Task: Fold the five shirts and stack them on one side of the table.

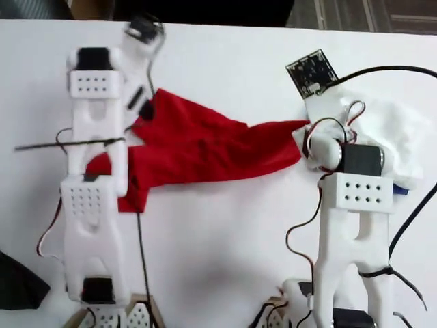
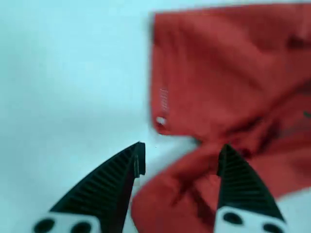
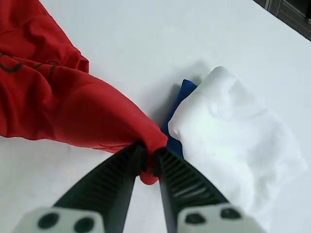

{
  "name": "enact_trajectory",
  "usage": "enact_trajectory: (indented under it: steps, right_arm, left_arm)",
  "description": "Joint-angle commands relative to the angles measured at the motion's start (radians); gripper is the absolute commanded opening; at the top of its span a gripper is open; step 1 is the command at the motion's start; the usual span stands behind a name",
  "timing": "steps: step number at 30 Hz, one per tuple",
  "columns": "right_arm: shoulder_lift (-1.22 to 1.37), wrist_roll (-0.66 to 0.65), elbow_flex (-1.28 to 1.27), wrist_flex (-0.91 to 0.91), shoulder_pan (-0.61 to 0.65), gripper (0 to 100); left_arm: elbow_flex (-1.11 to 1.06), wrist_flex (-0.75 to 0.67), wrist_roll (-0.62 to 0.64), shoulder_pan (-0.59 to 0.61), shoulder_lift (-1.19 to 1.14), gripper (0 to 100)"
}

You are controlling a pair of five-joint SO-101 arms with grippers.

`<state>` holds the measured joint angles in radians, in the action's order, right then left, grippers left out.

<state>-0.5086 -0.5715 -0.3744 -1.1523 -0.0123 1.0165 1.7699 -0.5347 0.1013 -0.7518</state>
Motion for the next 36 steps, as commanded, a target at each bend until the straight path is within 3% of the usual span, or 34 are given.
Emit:
enact_trajectory:
  steps: [1, 7, 12, 20, 27, 29, 32, 36]
  right_arm:
    - [-0.007, -0.008, 0.009, 0.018, -0.004, 2.3]
    - [-0.012, -0.008, 0.011, 0.018, -0.031, 2.3]
    - [-0.005, -0.008, 0.006, 0.015, -0.047, 2.3]
    - [-0.012, -0.009, 0.011, 0.018, -0.113, 2.3]
    - [-0.007, -0.011, 0.011, 0.018, -0.130, 2.3]
    - [-0.005, -0.009, 0.011, 0.018, -0.130, 2.3]
    - [-0.005, -0.009, 0.009, 0.018, -0.130, 2.3]
    - [-0.004, -0.009, 0.006, 0.018, -0.128, 2.3]
  left_arm:
    - [-0.308, 0.014, -0.086, -0.098, 0.272, 26]
    - [-0.769, -0.152, -0.104, -0.250, 0.508, 26]
    - [-0.995, -0.319, -0.041, -0.351, 0.601, 23]
    - [-1.274, -0.617, 0.023, -0.325, 0.557, 22]
    - [-1.267, -0.721, -0.006, -0.204, 0.489, 22]
    - [-1.222, -0.726, -0.012, -0.169, 0.468, 17]
    - [-1.119, -0.689, 0.003, -0.121, 0.446, 3]
    - [-0.952, -0.557, 0.040, -0.103, 0.459, 2]
